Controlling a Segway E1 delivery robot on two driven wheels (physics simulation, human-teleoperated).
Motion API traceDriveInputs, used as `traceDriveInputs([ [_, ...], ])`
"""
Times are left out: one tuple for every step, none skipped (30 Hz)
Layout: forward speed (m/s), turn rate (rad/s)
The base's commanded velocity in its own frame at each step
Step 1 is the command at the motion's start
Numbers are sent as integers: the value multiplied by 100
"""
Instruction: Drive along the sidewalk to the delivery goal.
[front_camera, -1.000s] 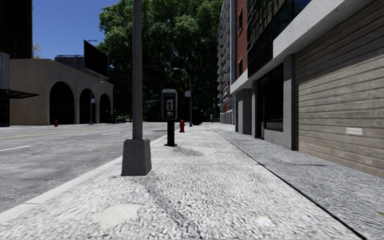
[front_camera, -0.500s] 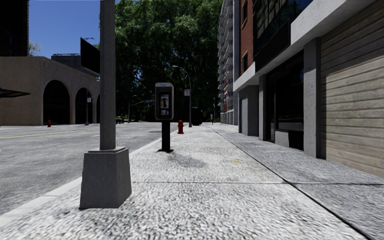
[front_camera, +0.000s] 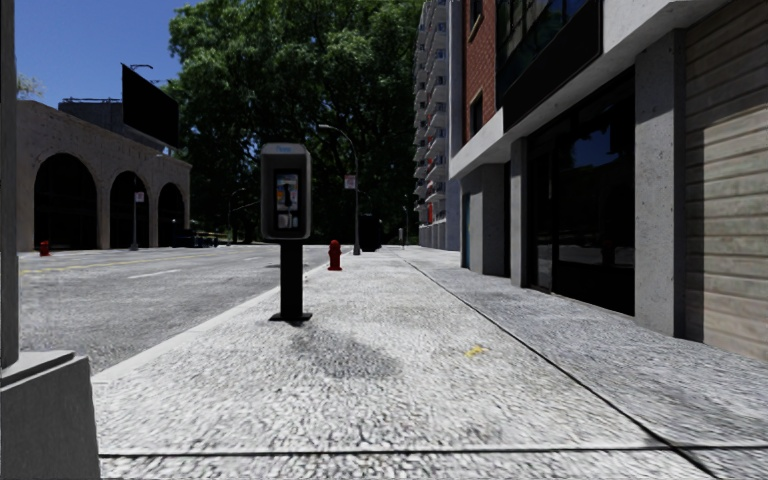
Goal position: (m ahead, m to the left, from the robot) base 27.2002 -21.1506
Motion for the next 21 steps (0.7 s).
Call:
traceDriveInputs([
  [200,-28],
  [200,-28],
  [200,-28],
  [200,-28],
  [200,-28],
  [200,-28],
  [200,-28],
  [200,-28],
  [200,-27],
  [200,-27],
  [200,-27],
  [200,-27],
  [200,-27],
  [200,-27],
  [200,-27],
  [200,-16],
  [200,-3],
  [200,-3],
  [200,0],
  [200,0],
  [200,0],
])
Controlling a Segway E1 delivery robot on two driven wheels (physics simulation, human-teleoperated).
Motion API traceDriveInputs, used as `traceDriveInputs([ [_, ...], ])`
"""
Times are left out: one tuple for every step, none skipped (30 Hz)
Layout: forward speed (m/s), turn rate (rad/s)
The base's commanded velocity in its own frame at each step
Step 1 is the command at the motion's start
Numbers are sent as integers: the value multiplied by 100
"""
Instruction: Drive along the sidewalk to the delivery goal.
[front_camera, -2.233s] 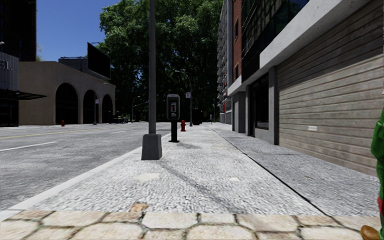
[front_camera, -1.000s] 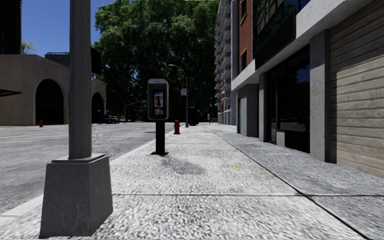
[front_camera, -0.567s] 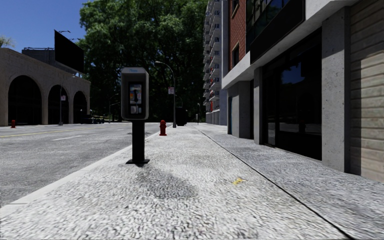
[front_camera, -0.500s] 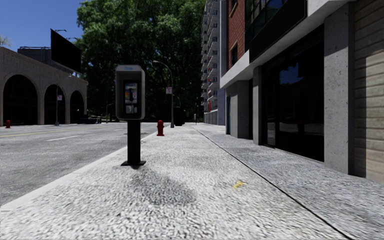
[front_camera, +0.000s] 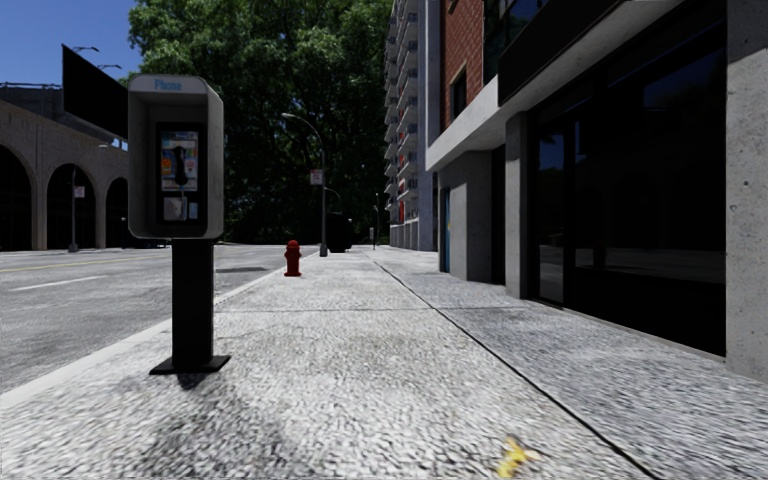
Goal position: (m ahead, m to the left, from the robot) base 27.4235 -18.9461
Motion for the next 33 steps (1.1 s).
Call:
traceDriveInputs([
  [200,0],
  [200,0],
  [200,0],
  [200,0],
  [200,0],
  [200,0],
  [200,0],
  [200,0],
  [200,0],
  [200,0],
  [200,0],
  [200,0],
  [200,0],
  [200,0],
  [200,0],
  [200,0],
  [200,0],
  [200,0],
  [200,0],
  [200,0],
  [200,0],
  [200,0],
  [200,0],
  [200,0],
  [200,0],
  [200,0],
  [200,0],
  [200,0],
  [200,0],
  [200,0],
  [200,0],
  [200,0],
  [200,0],
])
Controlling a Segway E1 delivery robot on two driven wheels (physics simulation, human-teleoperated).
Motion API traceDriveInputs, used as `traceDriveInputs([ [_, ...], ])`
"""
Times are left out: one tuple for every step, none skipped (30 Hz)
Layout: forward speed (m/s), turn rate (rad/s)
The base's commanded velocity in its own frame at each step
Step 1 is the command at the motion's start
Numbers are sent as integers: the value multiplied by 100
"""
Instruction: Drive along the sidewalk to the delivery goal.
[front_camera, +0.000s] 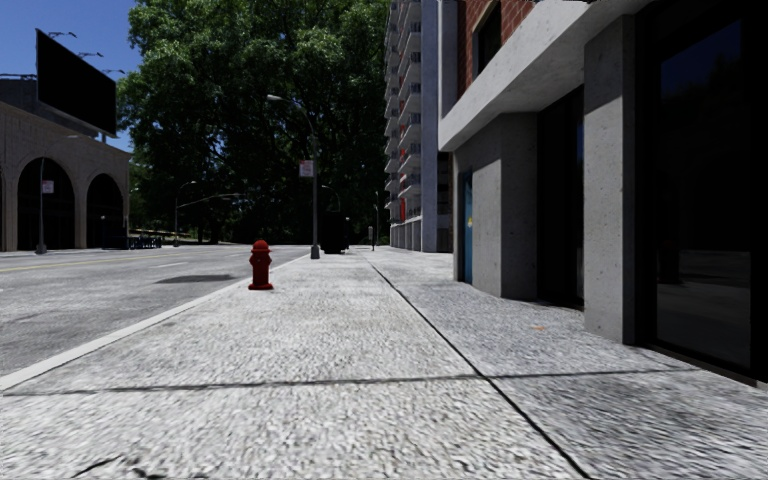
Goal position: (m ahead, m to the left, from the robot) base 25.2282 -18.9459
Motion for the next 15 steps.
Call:
traceDriveInputs([
  [200,0],
  [200,0],
  [200,0],
  [200,0],
  [200,0],
  [200,0],
  [200,0],
  [200,0],
  [200,0],
  [200,0],
  [200,0],
  [200,0],
  [200,0],
  [200,0],
  [200,0],
])
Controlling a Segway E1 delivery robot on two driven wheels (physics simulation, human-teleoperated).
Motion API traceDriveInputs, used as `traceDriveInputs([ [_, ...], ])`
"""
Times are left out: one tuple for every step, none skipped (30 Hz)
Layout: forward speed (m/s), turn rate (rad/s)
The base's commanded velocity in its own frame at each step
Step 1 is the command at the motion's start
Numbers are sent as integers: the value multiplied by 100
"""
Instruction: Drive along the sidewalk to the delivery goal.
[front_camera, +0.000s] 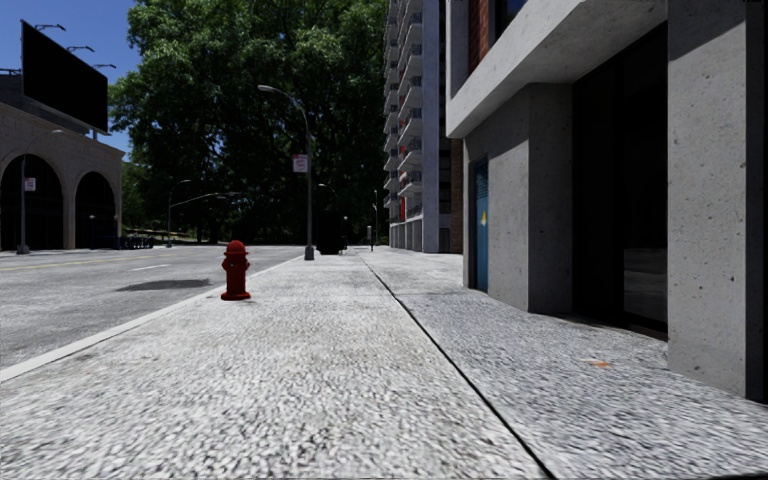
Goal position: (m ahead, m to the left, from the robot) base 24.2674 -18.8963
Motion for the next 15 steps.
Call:
traceDriveInputs([
  [200,0],
  [200,0],
  [200,0],
  [200,0],
  [200,0],
  [200,0],
  [200,0],
  [200,0],
  [200,0],
  [200,0],
  [200,0],
  [200,0],
  [200,0],
  [200,0],
  [200,0],
])
